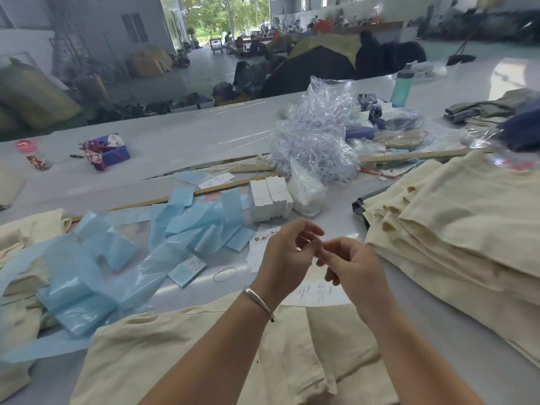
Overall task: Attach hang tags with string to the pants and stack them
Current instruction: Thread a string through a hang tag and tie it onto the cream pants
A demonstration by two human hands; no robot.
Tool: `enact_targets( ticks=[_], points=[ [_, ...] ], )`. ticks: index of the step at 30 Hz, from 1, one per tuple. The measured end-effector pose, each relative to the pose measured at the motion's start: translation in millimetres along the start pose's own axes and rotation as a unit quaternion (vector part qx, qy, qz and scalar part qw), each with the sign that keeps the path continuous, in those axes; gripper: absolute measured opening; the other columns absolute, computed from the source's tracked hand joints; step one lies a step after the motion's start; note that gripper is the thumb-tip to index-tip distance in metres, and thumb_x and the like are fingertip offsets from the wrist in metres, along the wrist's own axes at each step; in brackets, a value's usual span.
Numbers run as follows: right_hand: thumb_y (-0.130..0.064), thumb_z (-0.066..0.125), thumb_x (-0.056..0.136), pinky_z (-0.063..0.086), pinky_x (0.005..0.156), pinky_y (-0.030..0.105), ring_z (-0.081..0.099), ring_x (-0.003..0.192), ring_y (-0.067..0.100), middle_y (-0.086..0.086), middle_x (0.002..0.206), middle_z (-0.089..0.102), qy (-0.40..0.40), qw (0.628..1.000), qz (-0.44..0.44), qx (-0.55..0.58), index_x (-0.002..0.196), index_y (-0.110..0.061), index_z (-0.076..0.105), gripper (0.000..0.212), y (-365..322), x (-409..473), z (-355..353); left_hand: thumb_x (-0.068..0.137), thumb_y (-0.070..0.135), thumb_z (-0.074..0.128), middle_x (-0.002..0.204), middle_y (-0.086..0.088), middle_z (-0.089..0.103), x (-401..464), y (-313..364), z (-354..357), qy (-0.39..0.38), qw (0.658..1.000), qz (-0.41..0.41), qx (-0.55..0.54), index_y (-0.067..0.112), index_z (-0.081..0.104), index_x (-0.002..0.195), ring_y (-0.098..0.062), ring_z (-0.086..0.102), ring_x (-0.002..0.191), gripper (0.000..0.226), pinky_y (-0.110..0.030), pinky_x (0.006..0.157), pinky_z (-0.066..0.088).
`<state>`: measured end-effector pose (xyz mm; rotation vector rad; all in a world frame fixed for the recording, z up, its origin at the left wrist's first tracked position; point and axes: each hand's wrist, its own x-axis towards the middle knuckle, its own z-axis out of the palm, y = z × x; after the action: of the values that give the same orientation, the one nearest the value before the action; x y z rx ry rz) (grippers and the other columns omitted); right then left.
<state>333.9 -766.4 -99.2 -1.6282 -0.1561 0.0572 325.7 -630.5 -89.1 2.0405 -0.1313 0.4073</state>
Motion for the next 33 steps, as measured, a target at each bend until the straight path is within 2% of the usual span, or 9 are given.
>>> enact_targets(
  ticks=[6, 10, 12, 15, 18, 21, 25, 31, 33],
  points=[
    [-0.011, 0.072, 0.083, 0.038, 0.055, 0.024, 0.046, 0.053, 0.008, -0.005, 0.055, 0.055, 0.049, 0.992, -0.01, -0.113, 0.069, -0.015, 0.07, 0.015, 20.4, 11.8, -17.4, 0.087, 0.006, 0.063, 0.075, 0.007, 0.068, -6.5, -27.1, 11.8, -0.005, 0.998, -0.062, -0.017, 0.022, 0.065, 0.091, -0.004, 0.066, 0.07, 0.017, -0.016, 0.065, 0.047],
    [-0.008, 0.071, 0.082, 0.033, 0.061, 0.029, 0.058, 0.068, 0.03, 0.007, 0.069, 0.062, 0.251, 0.91, -0.148, -0.294, 0.08, -0.008, 0.073, 0.003, 5.0, 37.1, -39.6, 0.089, 0.009, 0.063, 0.08, 0.006, 0.067, -8.7, -63.1, 3.7, 0.015, 0.989, -0.127, 0.069, 0.019, 0.067, 0.091, -0.011, 0.063, 0.076, 0.011, -0.015, 0.069, 0.045],
    [-0.006, 0.07, 0.081, 0.032, 0.063, 0.032, 0.057, 0.069, 0.034, 0.015, 0.073, 0.06, 0.283, 0.881, -0.206, -0.318, 0.082, -0.005, 0.074, 0.004, -5.9, 51.7, -47.4, 0.087, 0.011, 0.063, 0.084, 0.008, 0.068, -14.1, -83.8, 0.1, 0.006, 0.977, -0.166, 0.133, 0.018, 0.07, 0.091, -0.01, 0.059, 0.078, 0.01, -0.013, 0.07, 0.042],
    [-0.006, 0.07, 0.082, 0.035, 0.064, 0.034, 0.055, 0.069, 0.033, 0.017, 0.076, 0.058, 0.244, 0.89, -0.23, -0.309, 0.083, -0.003, 0.074, 0.004, -10.4, 67.8, -39.2, 0.087, 0.017, 0.065, 0.097, 0.008, 0.069, -22.6, -109.6, 0.8, -0.059, 0.956, -0.233, 0.171, 0.02, 0.07, 0.101, -0.009, 0.059, 0.088, 0.015, -0.02, 0.084, 0.045],
    [-0.007, 0.07, 0.083, 0.04, 0.064, 0.033, 0.054, 0.067, 0.027, 0.012, 0.076, 0.057, 0.123, 0.923, -0.213, -0.295, 0.083, -0.006, 0.075, 0.005, 6.2, 69.7, -16.2, 0.084, 0.028, 0.07, 0.101, 0.011, 0.068, -27.3, -125.7, 6.7, -0.136, 0.938, -0.261, 0.183, 0.023, 0.07, 0.111, -0.004, 0.055, 0.09, 0.027, -0.016, 0.082, 0.041],
    [-0.017, 0.07, 0.085, 0.042, 0.065, 0.028, 0.053, 0.068, 0.015, 0.002, 0.078, 0.055, -0.029, 0.945, -0.123, -0.302, 0.081, -0.016, 0.075, 0.006, 43.2, 61.2, 6.4, 0.083, 0.033, 0.07, 0.087, 0.015, 0.065, -27.0, -132.9, 14.2, -0.169, 0.933, -0.252, 0.196, 0.023, 0.074, 0.096, -0.003, 0.052, 0.082, 0.017, -0.017, 0.072, 0.038],
    [-0.029, 0.068, 0.085, 0.034, 0.064, 0.019, 0.046, 0.069, 0.002, -0.008, 0.078, 0.046, -0.167, 0.929, -0.027, -0.329, 0.08, -0.025, 0.074, 0.009, 91.8, 42.6, 31.4, 0.084, 0.031, 0.069, 0.071, 0.015, 0.059, -21.9, -139.7, 13.4, -0.164, 0.935, -0.26, 0.178, 0.02, 0.071, 0.078, -0.003, 0.052, 0.072, 0.012, -0.015, 0.062, 0.035],
    [-0.031, 0.05, 0.092, 0.03, 0.059, 0.03, 0.05, 0.079, 0.014, -0.007, 0.078, 0.038, -0.121, 0.866, -0.058, -0.482, 0.082, -0.019, 0.072, 0.026, 113.3, 27.4, 55.2, 0.087, 0.01, 0.068, 0.068, 0.007, 0.06, -17.0, -137.4, 9.3, -0.111, 0.929, -0.353, 0.001, 0.019, 0.06, 0.067, -0.006, 0.053, 0.067, 0.023, -0.014, 0.064, 0.041],
    [-0.022, 0.068, 0.08, 0.031, 0.054, 0.031, 0.056, 0.07, 0.02, -0.003, 0.07, 0.044, -0.089, 0.855, -0.102, -0.501, 0.068, -0.013, 0.071, 0.015, 111.1, 25.0, 62.6, 0.088, 0.004, 0.065, 0.069, 0.002, 0.059, -17.3, -135.3, 8.1, -0.104, 0.925, -0.361, -0.056, 0.016, 0.059, 0.069, -0.008, 0.053, 0.067, 0.024, -0.014, 0.066, 0.042]
  ],
)
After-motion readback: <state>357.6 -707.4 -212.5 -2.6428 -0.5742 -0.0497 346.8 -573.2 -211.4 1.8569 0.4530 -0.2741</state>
